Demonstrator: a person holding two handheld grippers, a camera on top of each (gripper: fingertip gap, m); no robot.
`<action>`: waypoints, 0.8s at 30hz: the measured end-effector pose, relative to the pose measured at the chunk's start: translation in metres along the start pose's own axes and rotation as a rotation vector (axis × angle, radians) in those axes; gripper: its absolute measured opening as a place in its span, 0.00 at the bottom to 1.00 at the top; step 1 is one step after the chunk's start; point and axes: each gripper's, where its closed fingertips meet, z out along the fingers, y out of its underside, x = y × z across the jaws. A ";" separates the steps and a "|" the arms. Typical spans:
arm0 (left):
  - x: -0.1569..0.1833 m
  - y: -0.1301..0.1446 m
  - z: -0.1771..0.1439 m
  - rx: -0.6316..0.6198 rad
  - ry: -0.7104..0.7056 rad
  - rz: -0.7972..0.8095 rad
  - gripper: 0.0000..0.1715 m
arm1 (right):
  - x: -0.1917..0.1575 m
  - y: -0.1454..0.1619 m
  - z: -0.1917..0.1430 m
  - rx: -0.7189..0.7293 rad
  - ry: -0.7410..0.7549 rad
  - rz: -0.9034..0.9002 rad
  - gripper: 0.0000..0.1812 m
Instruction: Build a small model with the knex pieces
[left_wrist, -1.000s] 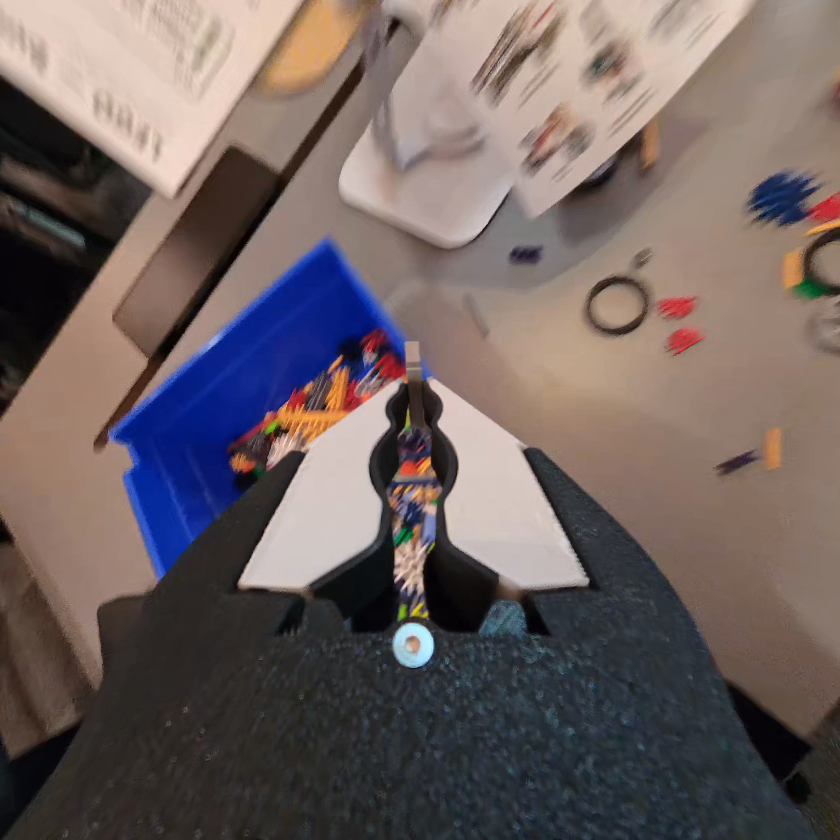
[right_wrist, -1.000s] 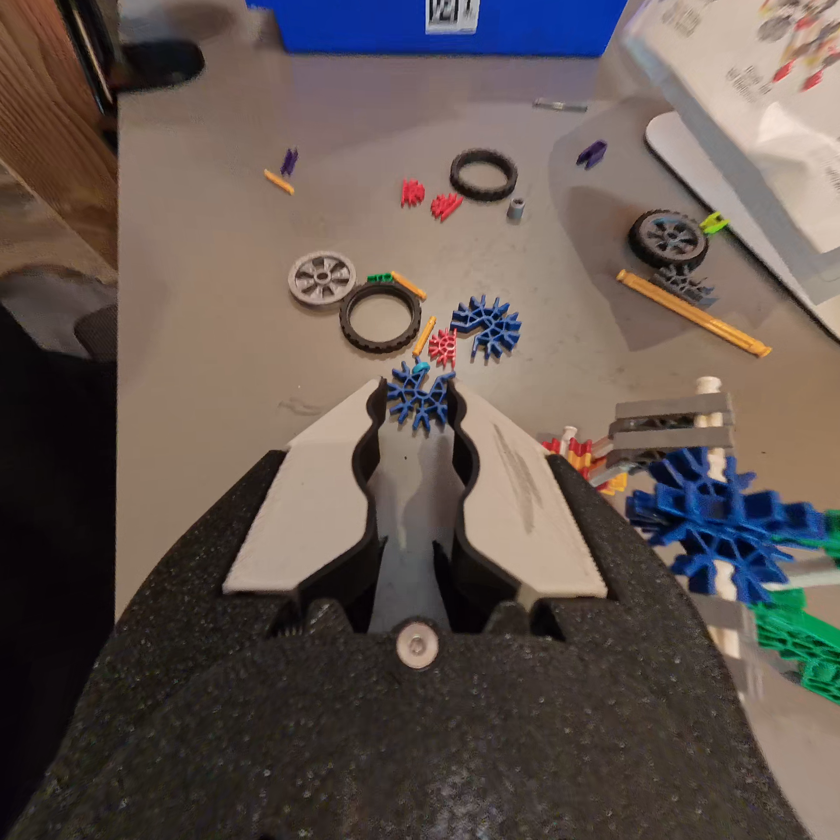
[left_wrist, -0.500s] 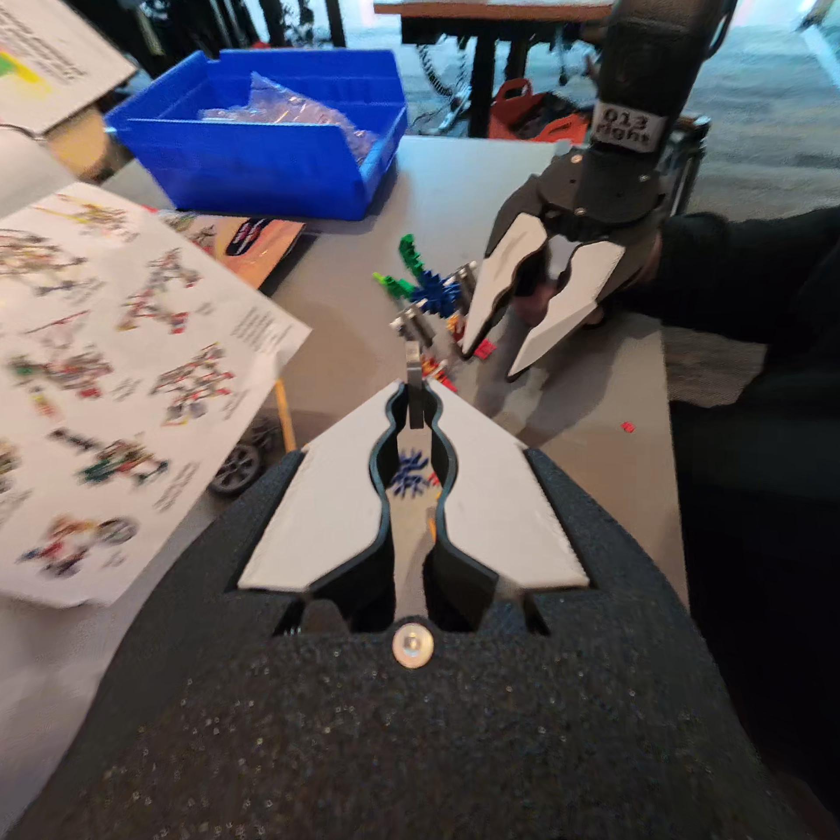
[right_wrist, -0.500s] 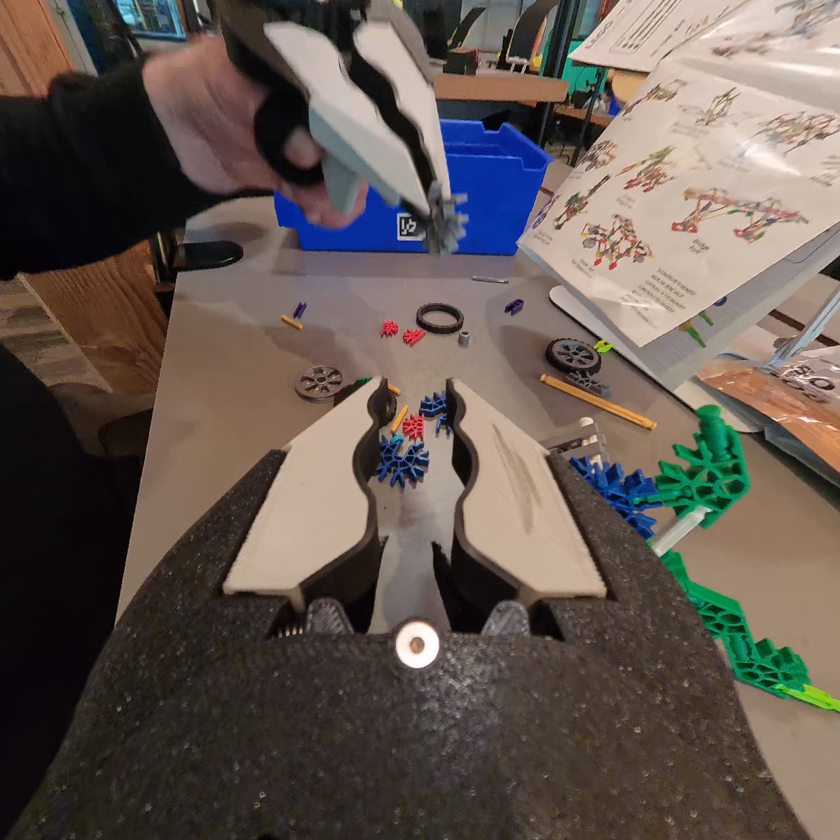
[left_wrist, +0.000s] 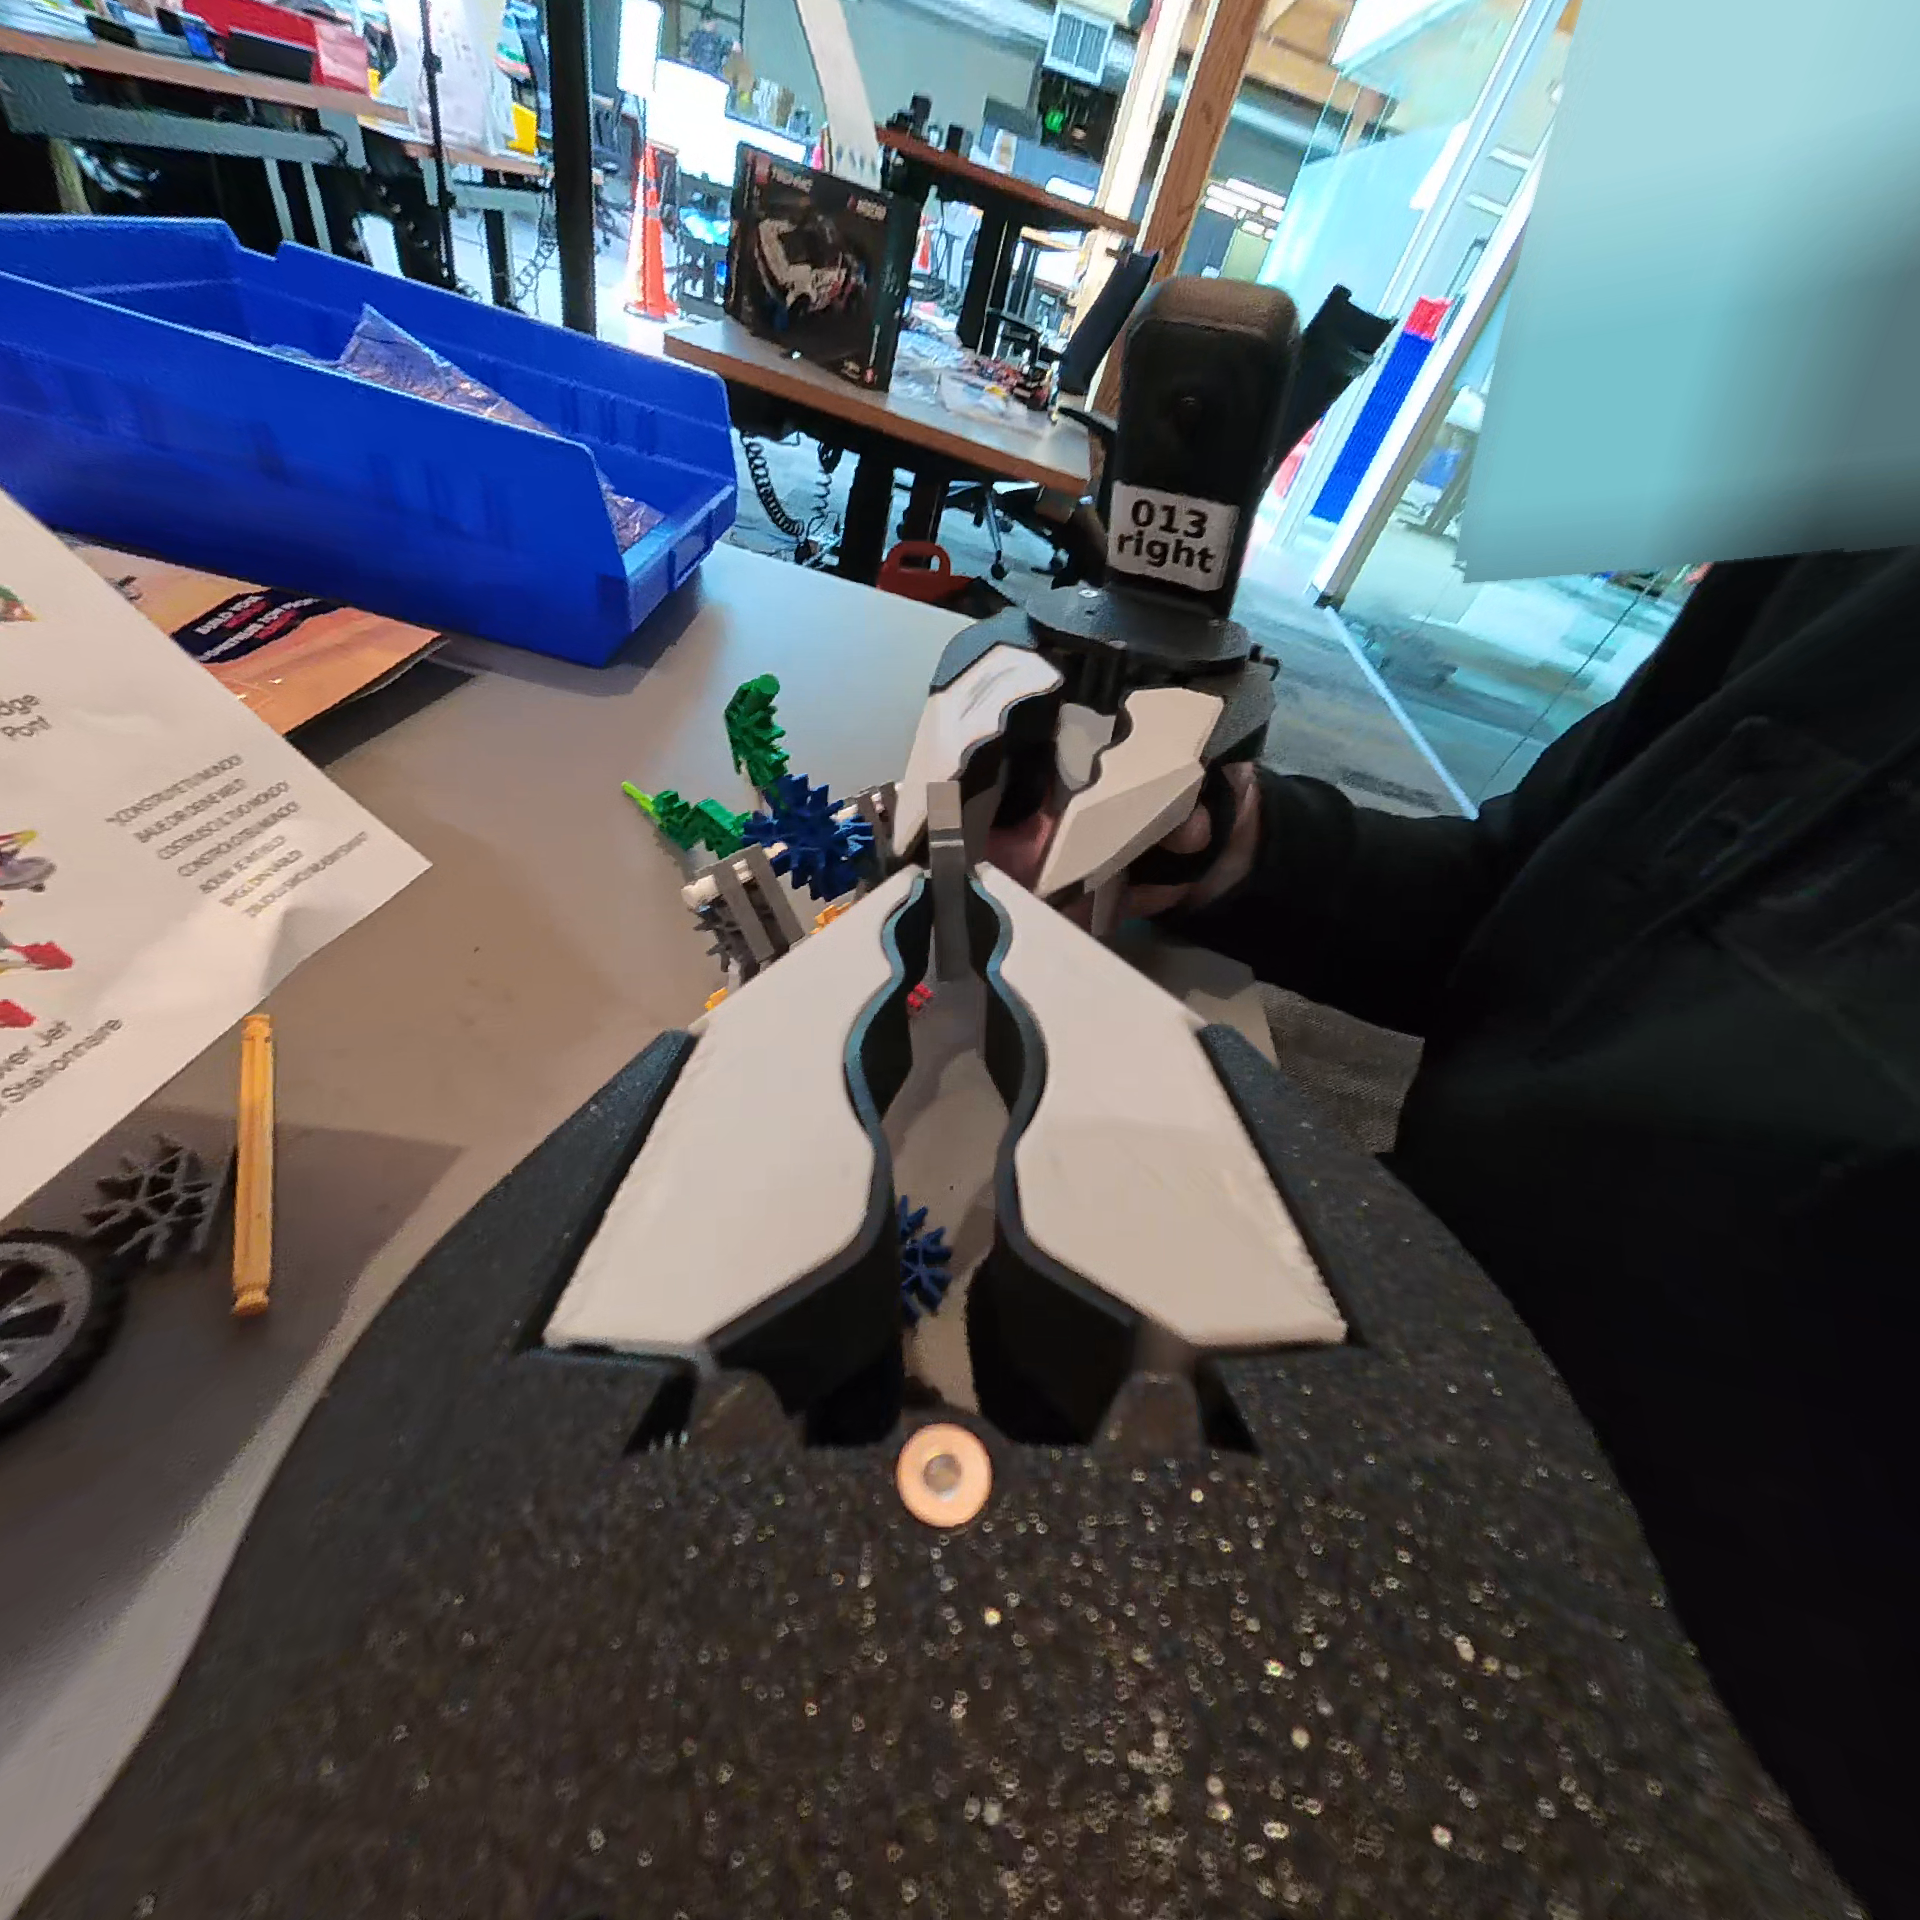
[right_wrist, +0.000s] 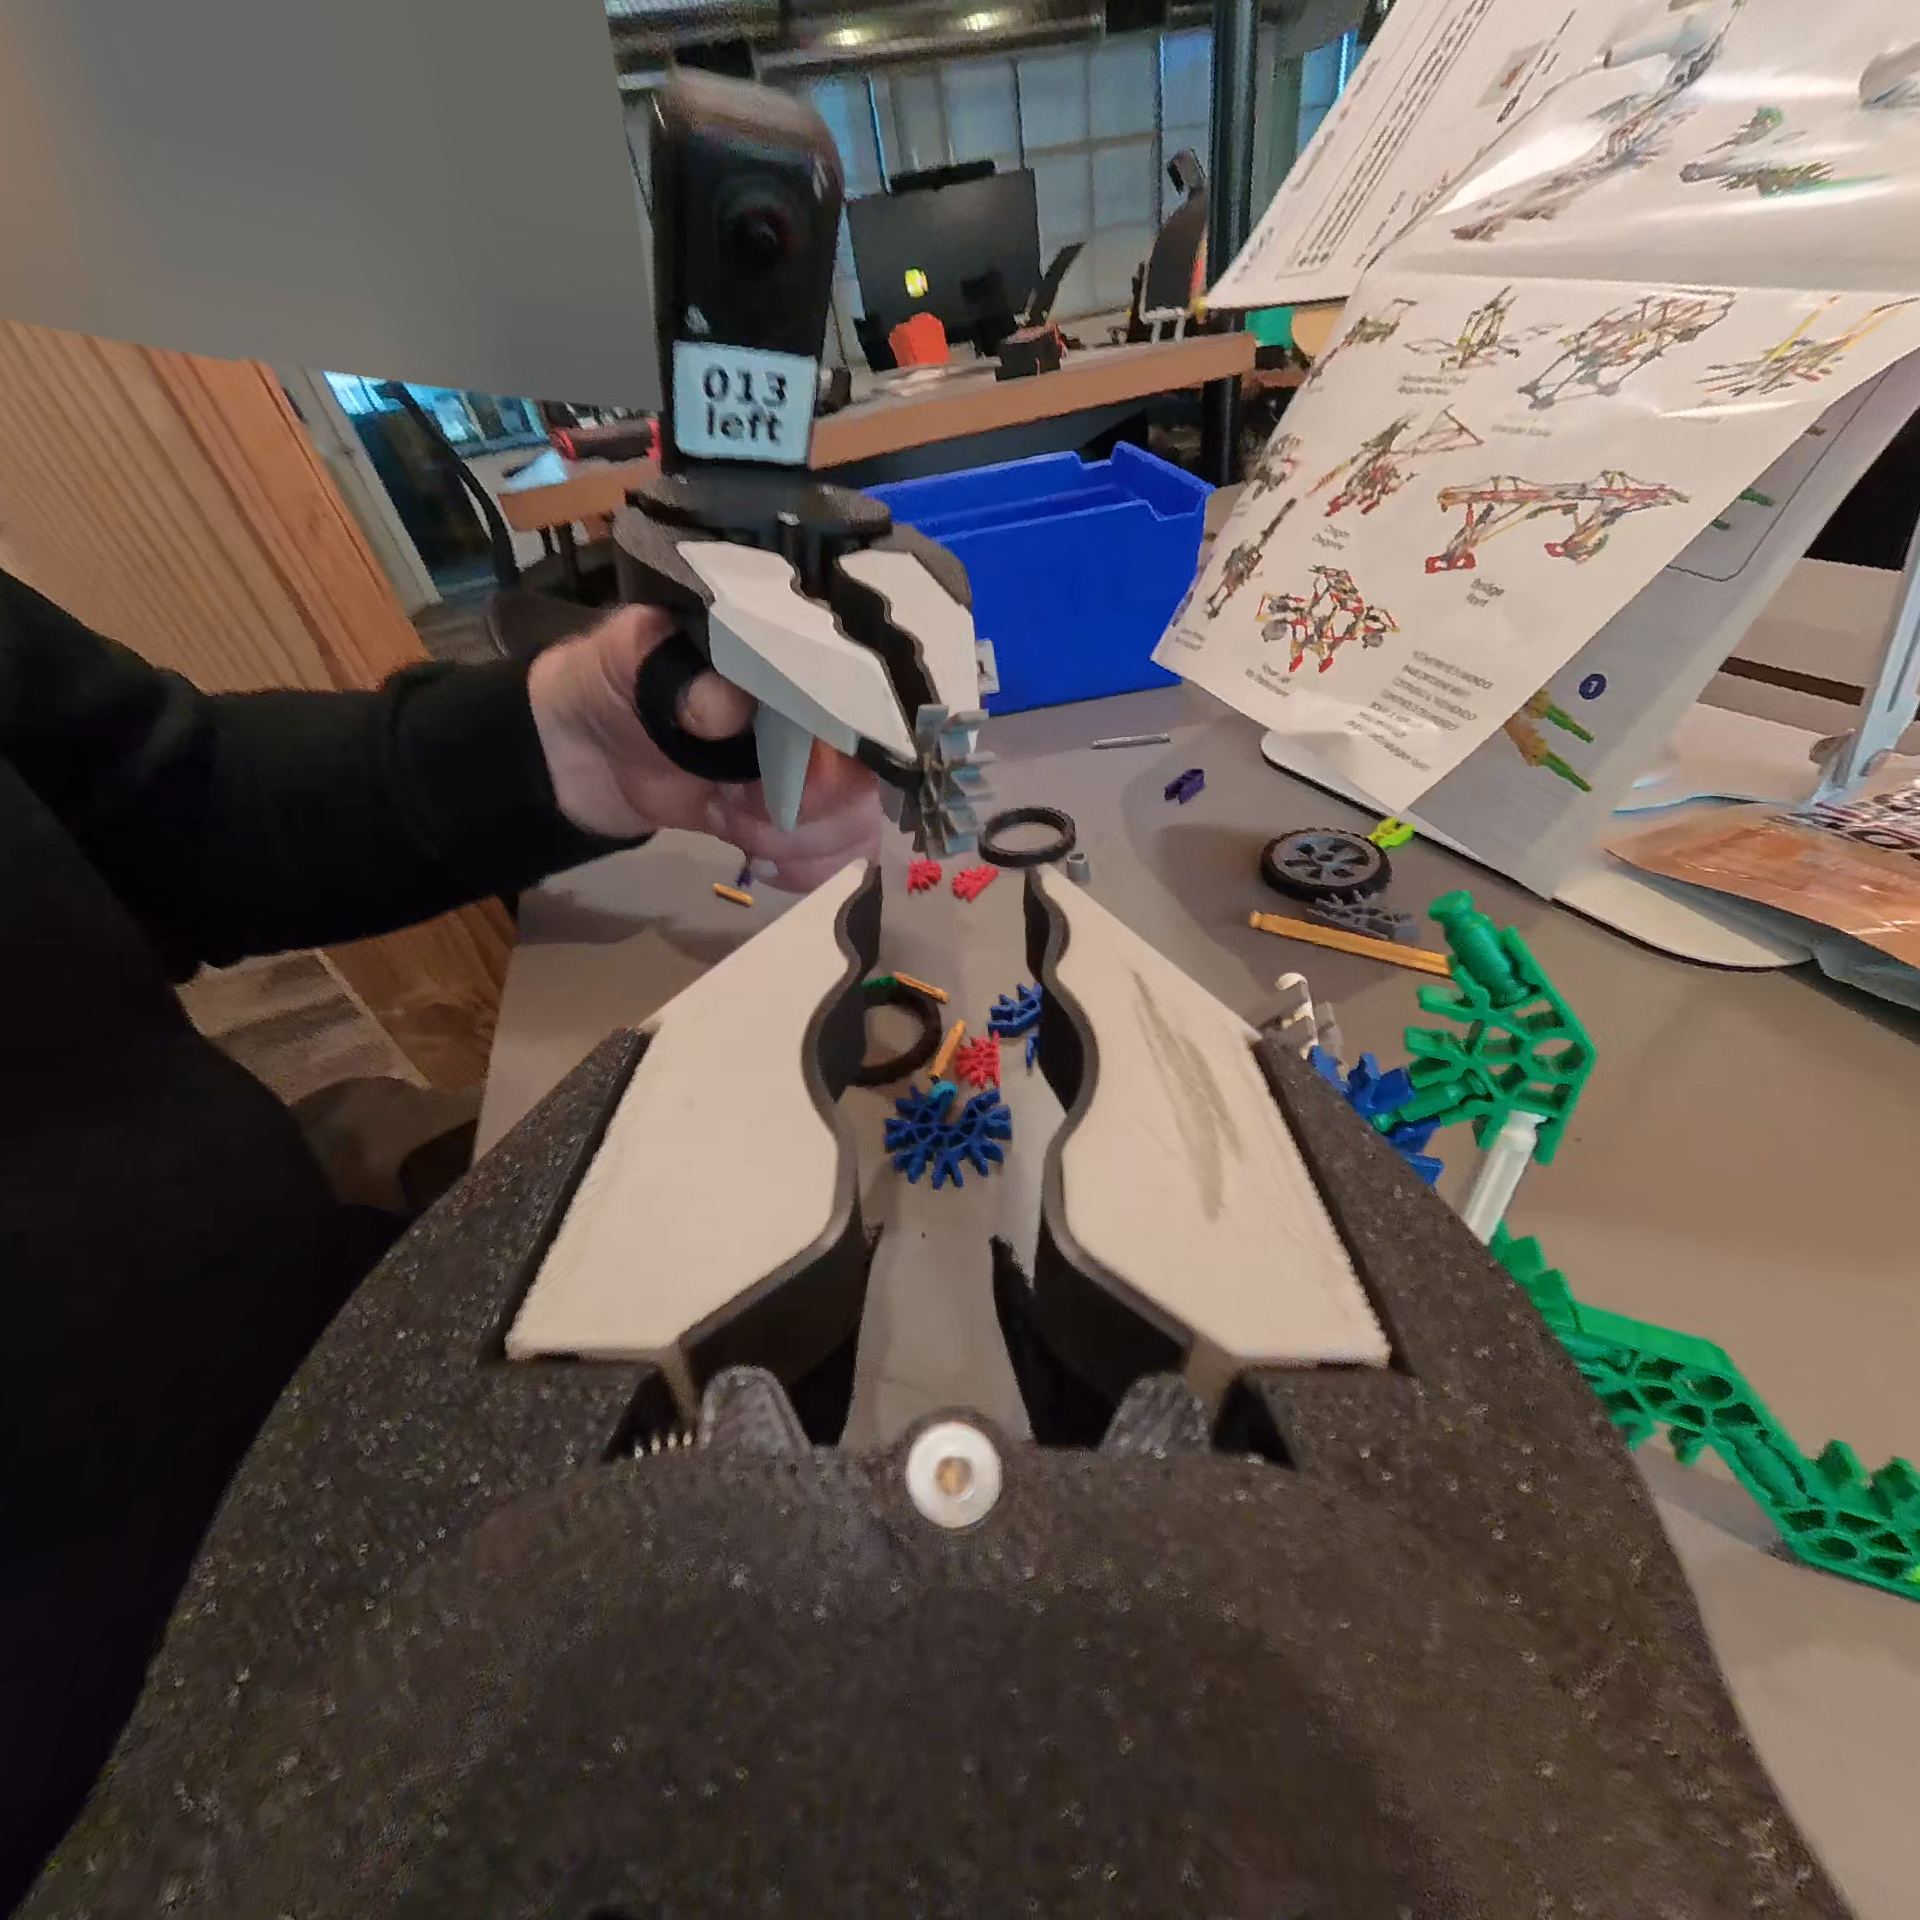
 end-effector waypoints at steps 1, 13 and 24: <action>0.001 -0.001 0.000 0.009 0.011 -0.008 0.03 | -0.001 -0.003 -0.001 0.018 -0.013 0.018 0.15; 0.018 0.006 0.010 0.044 0.110 -0.070 0.04 | -0.018 -0.006 -0.002 0.039 -0.133 0.057 0.05; -0.025 0.007 -0.042 -0.078 -0.131 0.053 0.07 | -0.005 -0.010 -0.007 0.063 -0.068 0.047 0.03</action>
